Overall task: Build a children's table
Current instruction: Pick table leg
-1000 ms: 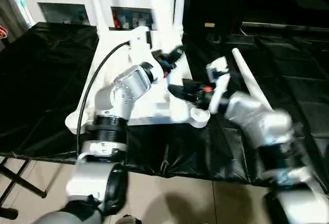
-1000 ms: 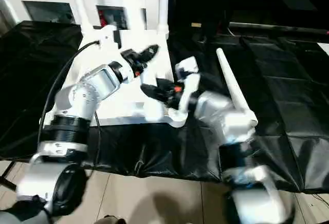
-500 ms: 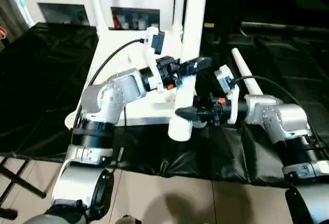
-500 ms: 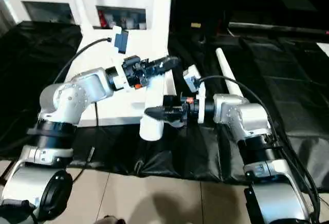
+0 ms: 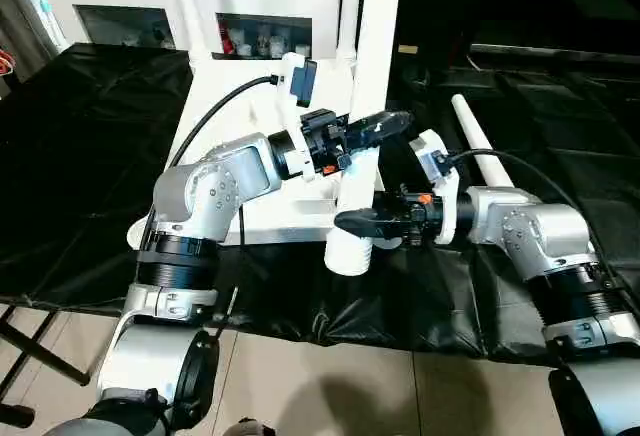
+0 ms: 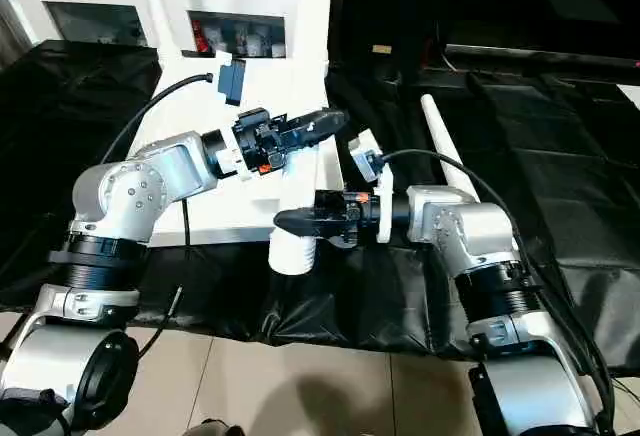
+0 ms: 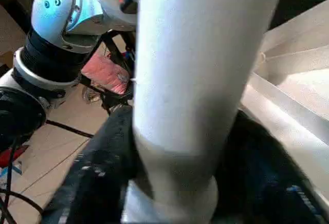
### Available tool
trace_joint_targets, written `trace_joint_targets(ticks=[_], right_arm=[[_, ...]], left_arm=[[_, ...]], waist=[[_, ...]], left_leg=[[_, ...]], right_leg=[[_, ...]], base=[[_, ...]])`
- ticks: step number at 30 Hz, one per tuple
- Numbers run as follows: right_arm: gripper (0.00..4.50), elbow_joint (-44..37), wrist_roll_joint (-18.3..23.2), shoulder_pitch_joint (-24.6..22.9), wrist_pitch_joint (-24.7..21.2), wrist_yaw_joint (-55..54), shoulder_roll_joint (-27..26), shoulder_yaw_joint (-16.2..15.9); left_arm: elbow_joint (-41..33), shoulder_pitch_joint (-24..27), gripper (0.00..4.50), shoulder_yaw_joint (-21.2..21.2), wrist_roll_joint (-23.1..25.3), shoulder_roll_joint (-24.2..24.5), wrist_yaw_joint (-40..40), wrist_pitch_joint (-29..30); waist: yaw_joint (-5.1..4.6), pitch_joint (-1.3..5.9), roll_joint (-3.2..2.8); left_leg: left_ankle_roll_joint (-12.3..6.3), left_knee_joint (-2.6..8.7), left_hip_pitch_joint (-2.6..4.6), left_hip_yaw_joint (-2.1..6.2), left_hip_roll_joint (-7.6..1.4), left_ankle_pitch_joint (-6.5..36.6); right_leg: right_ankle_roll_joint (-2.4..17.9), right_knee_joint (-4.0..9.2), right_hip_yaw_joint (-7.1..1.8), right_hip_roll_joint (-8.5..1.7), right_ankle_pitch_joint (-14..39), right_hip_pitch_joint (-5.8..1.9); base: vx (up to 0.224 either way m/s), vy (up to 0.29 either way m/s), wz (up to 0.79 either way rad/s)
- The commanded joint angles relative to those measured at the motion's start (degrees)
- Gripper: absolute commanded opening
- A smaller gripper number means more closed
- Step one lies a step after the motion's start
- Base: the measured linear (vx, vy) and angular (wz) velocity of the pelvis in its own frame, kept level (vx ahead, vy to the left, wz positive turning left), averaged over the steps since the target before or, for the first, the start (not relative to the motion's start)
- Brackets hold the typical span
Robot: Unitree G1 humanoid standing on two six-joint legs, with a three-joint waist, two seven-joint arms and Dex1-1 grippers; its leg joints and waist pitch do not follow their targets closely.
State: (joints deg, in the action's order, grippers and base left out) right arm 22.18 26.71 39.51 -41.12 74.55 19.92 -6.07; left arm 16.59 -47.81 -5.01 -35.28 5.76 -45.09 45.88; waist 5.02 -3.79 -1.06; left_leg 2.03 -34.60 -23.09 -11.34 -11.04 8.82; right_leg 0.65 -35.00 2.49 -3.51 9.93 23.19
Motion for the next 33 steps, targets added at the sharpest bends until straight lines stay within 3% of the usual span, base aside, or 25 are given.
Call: trace_joint_targets(ticks=[1, 2, 4, 6, 7, 8, 10, 12, 15, 17, 22, 23, 31, 32, 33], right_arm=[[2.34, -1.0, 0.15, -0.36, -0.45, -2.53, -0.17, 1.14], [2.13, -1.4, 0.22, -0.49, -0.27, -3.73, -0.57, 1.46], [2.09, -2.1, -0.21, -0.55, 0.36, -5.46, -1.23, 1.58], [1.96, -2.49, -0.74, -0.47, 0.99, -7.12, -1.88, 1.69], [1.96, -2.52, -1.03, -0.32, 1.26, -8.33, -2.34, 1.9], [1.95, -2.47, -1.32, -0.12, 1.51, -9.34, -2.7, 2.06], [1.95, -2.55, -2.08, 0.14, 2.31, -11.74, -3.52, 2.43], [1.93, -2.47, -3.51, 1.01, 2.93, -17.76, -5.38, 3.48], [1.93, -4.25, -3.25, 1.07, 2.27, -20.33, -6.73, 3.98], [1.93, -5.63, -3.33, 0.72, 2.24, -21.48, -7.33, 3.73], [1.93, -6.88, -3.51, 0.69, 1.95, -23.39, -7.98, 3.74], [1.93, -7.13, -3.49, 0.73, 1.85, -23.58, -8.01, 3.77], [1.93, -6.42, -3.05, 1.82, 0.94, -23.88, -7.62, 3.91], [2.49, -6.26, -2.65, 1.97, 0.4, -23.52, -7.29, 3.99], [2.63, -5.74, -1.96, 2.24, -0.69, -22.41, -6.35, 4.06]], left_arm=[[-1.92, -0.08, 1.89, 0.09, -1.82, -0.9, 0.0, 0.45], [-2.46, 0.09, 1.88, -0.21, -1.62, -1.07, 1.1, 0.2], [-1.88, -0.23, 1.88, -1.5, -0.52, -1.64, 4.56, -1.04], [-1.3, -0.51, 2.58, -2.37, 0.21, -2.01, 6.82, -1.76], [-1.36, -0.44, 2.58, -2.25, 0.73, -1.95, 7.26, -2.18], [-1.41, -0.36, 2.6, -1.98, 1.47, -1.87, 7.76, -2.76], [-0.91, -0.47, 2.67, -2.13, 3.24, -2.36, 10.51, -4.7], [1.1, -1.49, 2.86, -3.88, 7.06, -4.13, 19.0, -10.12], [2.36, -2.45, 2.89, -6.08, 8.85, -5.46, 26.57, -12.54], [1.77, -2.29, 2.59, -6.21, 9.21, -5.77, 27.99, -13.36], [-0.11, -1.37, 2.38, -5.97, 9.08, -6.9, 29.49, -12.89], [-0.55, -1.08, 2.14, -5.71, 9.16, -7.06, 29.53, -12.7], [-0.85, -0.48, 1.85, -5.05, 7.81, -7.99, 29.34, -11.77], [-0.91, -0.43, 1.83, -4.77, 7.6, -7.79, 28.51, -11.64], [-1.05, -0.33, 1.83, -4.16, 7.41, -7.27, 27.07, -11.21]], waist=[[0.01, 4.65, 1.41], [-0.03, 4.68, 1.72], [0.0, 4.67, 1.26], [-0.01, 4.69, 1.24], [-0.09, 4.67, 1.32], [-0.08, 4.66, 0.95], [-0.24, 4.67, 1.05], [-0.4, 4.61, 1.16], [-0.29, 4.77, 1.23], [-0.26, 4.8, 1.25], [-0.24, 4.77, 1.32], [-0.18, 4.75, 1.3], [-0.14, 4.72, 1.8], [-0.11, 4.77, 1.78], [-0.13, 4.76, 1.71]], left_leg=[[-2.35, 3.36, 1.75, 1.08, -2.03, 9.3], [-2.34, 3.37, 1.75, 1.01, -2.09, 8.98], [-2.08, 3.4, 1.77, 1.1, -2.15, 8.76], [-1.82, 3.41, 1.92, 1.11, -2.09, 8.9], [-1.89, 3.42, 1.89, 1.06, -2.06, 8.89], [-1.53, 3.43, 1.83, 1.16, -2.05, 8.86], [-1.31, 3.49, 1.82, 1.16, -2.09, 9.38], [-0.91, 3.58, 1.79, 1.25, -2.13, 9.37], [-0.89, 3.47, 1.87, 1.19, -2.03, 9.53], [-1.22, 3.49, 1.77, 1.21, -1.99, 8.8], [-1.55, 3.41, 1.83, 1.11, -2.0, 8.58], [-1.53, 3.41, 1.84, 1.11, -2.02, 8.71], [-1.6, 3.42, 1.72, 1.1, -1.93, 8.41], [-1.63, 3.4, 1.74, 1.1, -1.96, 8.2], [-1.8, 3.39, 1.75, 1.09, -1.9, 7.95]], right_leg=[[11.45, 4.1, -1.88, -4.14, 13.66, -2.75], [11.35, 4.18, -1.9, -4.17, 13.59, -2.69], [11.38, 4.05, -1.92, -4.2, 13.22, -2.6], [11.59, 4.03, -1.91, -4.09, 12.31, -2.59], [11.58, 4.1, -1.94, -4.07, 12.22, -2.57], [11.53, 4.01, -1.94, -4.13, 12.26, -2.55], [11.15, 4.23, -1.98, -4.12, 12.31, -2.59], [10.78, 4.24, -2.04, -4.01, 11.66, -2.61], [10.37, 4.21, -2.02, -4.07, 11.64, -2.74], [10.2, 4.11, -1.97, -4.03, 10.79, -2.78], [10.82, 4.04, -1.98, -4.04, 10.37, -2.68], [10.76, 4.07, -1.99, -4.08, 10.8, -2.71], [9.94, 4.1, -2.01, -4.09, 11.8, -2.71], [9.95, 4.04, -2.02, -4.08, 11.42, -2.71], [10.15, 4.02, -1.98, -4.0, 10.77, -2.71]], base=[[0.0, 0.0, 0.0], [0.0, 0.0, 0.0], [0.0, 0.0, 0.0], [0.0, 0.0, 0.0], [0.0, 0.0, 0.0], [0.0, 0.0, 0.0], [0.0, 0.0, 0.0], [0.0, 0.0, 0.0], [0.0, 0.0, 0.0], [0.0, 0.0, 0.0], [0.0, 0.0, 0.0], [0.0, 0.0, 0.0], [0.0, 0.0, 0.0], [0.0, 0.0, 0.0], [0.0, 0.0, 0.0]])
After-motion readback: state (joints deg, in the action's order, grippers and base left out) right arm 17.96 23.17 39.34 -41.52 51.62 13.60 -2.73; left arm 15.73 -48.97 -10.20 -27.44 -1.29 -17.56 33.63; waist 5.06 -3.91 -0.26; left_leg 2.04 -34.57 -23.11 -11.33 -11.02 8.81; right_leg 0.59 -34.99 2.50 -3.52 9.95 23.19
